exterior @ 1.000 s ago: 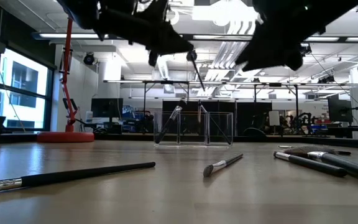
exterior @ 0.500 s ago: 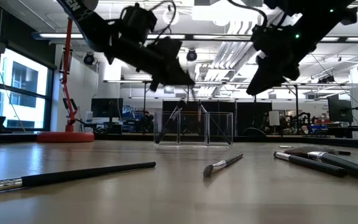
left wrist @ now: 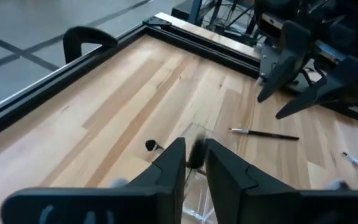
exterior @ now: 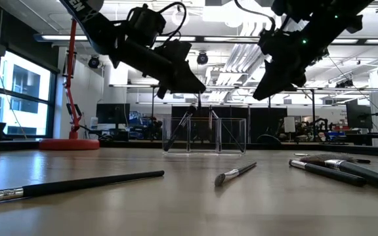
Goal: Pick & Place Makeup Supplies
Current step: Put the makeup brush into the transparent organizer
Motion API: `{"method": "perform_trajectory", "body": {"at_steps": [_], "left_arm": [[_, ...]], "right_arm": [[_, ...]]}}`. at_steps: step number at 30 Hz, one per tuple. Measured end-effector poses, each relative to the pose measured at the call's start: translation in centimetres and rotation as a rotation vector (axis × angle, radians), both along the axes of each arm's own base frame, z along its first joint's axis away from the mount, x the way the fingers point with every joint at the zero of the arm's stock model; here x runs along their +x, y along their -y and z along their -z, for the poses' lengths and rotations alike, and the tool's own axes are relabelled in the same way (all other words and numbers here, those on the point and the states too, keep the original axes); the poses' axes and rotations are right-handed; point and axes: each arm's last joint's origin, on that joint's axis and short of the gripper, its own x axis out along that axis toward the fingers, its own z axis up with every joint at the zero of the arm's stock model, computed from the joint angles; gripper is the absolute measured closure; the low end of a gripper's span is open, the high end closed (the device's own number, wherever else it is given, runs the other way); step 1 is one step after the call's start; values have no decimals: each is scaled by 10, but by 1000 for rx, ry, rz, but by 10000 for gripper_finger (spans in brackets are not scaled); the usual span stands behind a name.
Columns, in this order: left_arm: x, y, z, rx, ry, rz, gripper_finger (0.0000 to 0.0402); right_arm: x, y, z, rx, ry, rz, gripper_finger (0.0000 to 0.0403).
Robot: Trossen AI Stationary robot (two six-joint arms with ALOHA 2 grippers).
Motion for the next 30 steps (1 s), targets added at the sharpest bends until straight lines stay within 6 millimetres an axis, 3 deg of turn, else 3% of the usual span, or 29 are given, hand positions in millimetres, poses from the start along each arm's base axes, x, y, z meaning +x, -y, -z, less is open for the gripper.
{"method": "perform_trajectory", "body": {"at_steps": [20,27,30], "left_arm": [[0,-1,-1,19,2,-11,315],[11,0,-40,26,104,108,315],[17,3,-55,-3,56,168,318]], "right_arm": [[2,0,-2,1,32,2,299],[2,0,-2,1,32,3,299],[2,0,-2,3,33,8,299]]}}
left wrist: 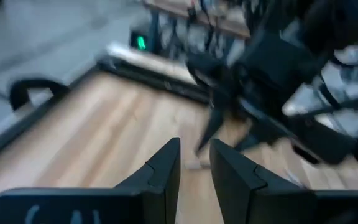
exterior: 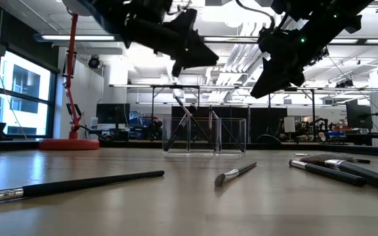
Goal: Pick & Place Makeup Supplies
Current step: Put the makeup brush into the transparent organizer
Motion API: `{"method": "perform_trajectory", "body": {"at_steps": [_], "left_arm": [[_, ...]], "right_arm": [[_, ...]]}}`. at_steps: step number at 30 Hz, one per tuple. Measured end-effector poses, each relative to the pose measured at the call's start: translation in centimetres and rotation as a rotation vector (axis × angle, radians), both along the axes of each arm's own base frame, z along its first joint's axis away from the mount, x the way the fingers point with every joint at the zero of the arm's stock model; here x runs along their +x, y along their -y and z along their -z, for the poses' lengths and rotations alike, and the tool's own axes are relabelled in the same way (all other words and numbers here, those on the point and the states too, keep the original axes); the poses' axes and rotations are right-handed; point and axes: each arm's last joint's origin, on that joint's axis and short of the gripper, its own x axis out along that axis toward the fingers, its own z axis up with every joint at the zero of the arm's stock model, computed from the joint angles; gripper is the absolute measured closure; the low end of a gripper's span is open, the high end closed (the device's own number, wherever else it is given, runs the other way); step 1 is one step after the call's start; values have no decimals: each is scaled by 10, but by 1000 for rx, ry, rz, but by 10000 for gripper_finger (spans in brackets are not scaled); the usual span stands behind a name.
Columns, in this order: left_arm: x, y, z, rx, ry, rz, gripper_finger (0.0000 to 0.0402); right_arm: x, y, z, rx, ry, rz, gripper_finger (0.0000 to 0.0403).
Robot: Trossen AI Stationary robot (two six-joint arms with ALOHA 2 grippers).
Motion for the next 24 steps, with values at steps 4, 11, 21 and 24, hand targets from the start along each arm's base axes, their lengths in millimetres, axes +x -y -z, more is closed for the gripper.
{"method": "perform_trajectory", "body": {"at_steps": [4,11,21,24], "left_arm": [[4,9,-10,-55,-190,31,332],[3,45,-8,-65,-378,119,396],[-6,61,44,-139,-529,99,400],[-21,65,64,-152,-609,86,401]], "right_arm": [[0,0,0,16,12,17,299],[1,0,-1,30,31,30,299],[3,0,-3,126,119,109,303],[4,-4,-5,165,161,131,319]]}}
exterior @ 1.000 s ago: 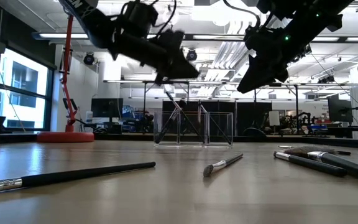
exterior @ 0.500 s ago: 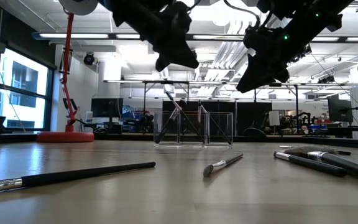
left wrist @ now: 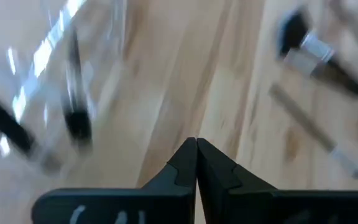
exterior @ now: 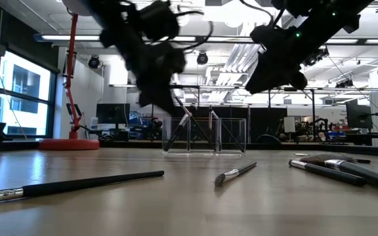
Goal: Pick & Place Makeup Supplies
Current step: Put the makeup brush into the transparent organizer
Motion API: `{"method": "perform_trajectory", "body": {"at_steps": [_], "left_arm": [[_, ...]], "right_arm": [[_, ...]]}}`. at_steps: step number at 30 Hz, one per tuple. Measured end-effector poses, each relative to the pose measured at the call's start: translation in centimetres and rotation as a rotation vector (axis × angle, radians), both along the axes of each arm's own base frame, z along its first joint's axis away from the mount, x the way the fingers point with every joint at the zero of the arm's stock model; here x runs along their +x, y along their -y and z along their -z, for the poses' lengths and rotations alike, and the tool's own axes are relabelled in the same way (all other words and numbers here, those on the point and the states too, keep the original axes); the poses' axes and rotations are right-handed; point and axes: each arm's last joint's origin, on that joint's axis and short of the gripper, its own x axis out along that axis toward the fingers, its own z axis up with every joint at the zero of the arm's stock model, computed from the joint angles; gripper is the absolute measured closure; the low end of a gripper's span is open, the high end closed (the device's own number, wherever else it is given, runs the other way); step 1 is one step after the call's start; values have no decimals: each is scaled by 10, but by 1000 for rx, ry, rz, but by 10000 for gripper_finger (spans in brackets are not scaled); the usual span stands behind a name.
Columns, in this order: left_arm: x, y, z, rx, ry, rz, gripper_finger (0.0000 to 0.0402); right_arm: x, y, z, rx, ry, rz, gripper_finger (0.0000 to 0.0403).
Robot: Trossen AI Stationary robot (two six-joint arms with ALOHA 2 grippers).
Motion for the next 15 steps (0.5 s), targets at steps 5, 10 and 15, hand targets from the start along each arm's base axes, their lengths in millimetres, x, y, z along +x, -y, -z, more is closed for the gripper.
{"method": "perform_trajectory", "body": {"at_steps": [5,10,15], "left_arm": [[-25,16,9,-26,8,20,401],[-45,29,13,-40,37,48,401],[-56,32,13,-42,49,67,401]], "right_arm": [[6,-15,-9,19,90,14,386],[23,-36,-28,41,133,34,395],[49,-60,-39,115,-61,59,400]]}}
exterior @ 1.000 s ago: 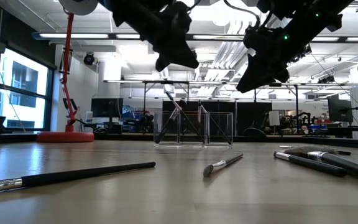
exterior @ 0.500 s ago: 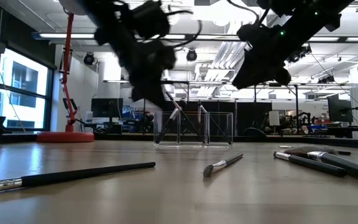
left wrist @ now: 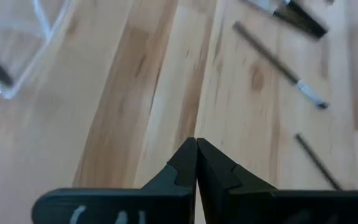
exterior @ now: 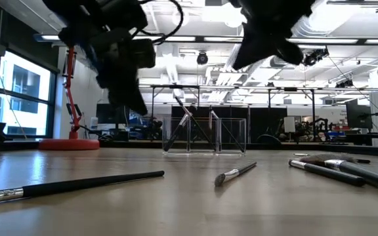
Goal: Pick & Place Makeup Supplies
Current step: Put the makeup brush into the transparent organizer
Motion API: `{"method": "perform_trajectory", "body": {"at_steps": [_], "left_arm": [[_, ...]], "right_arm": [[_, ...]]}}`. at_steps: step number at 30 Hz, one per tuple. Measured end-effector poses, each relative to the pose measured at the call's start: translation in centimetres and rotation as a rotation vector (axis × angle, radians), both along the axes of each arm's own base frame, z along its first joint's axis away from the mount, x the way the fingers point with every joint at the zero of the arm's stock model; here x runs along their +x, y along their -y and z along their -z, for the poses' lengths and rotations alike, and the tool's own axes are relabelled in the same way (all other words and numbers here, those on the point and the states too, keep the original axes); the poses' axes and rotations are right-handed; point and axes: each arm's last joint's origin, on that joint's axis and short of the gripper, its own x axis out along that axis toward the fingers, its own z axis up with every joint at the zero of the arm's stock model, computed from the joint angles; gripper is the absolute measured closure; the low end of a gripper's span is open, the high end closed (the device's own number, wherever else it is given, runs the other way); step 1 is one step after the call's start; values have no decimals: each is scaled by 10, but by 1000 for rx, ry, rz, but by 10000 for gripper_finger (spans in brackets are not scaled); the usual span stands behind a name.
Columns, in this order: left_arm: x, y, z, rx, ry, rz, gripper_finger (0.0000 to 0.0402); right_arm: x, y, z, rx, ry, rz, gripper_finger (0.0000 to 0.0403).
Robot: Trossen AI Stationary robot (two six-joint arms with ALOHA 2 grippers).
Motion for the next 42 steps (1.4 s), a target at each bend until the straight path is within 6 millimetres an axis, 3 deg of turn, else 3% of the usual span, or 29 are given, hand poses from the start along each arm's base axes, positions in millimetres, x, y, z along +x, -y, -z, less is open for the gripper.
{"method": "perform_trajectory", "body": {"at_steps": [7,11,17,22,30,42], "left_arm": [[-8,1,0,-8,-31,80,401],[-10,4,2,2,-56,104,401],[-11,10,3,42,-69,133,401],[-11,12,2,58,-61,151,401],[-10,12,1,44,-46,169,401],[-11,12,1,27,-47,182,401]], "right_arm": [[24,-31,-6,257,-393,180,402],[28,-55,-5,361,-506,302,399],[16,-84,15,444,-591,476,386],[1,-100,44,521,-627,573,357],[4,-105,88,691,-513,521,290],[-1,-95,101,669,-510,564,273]]}}
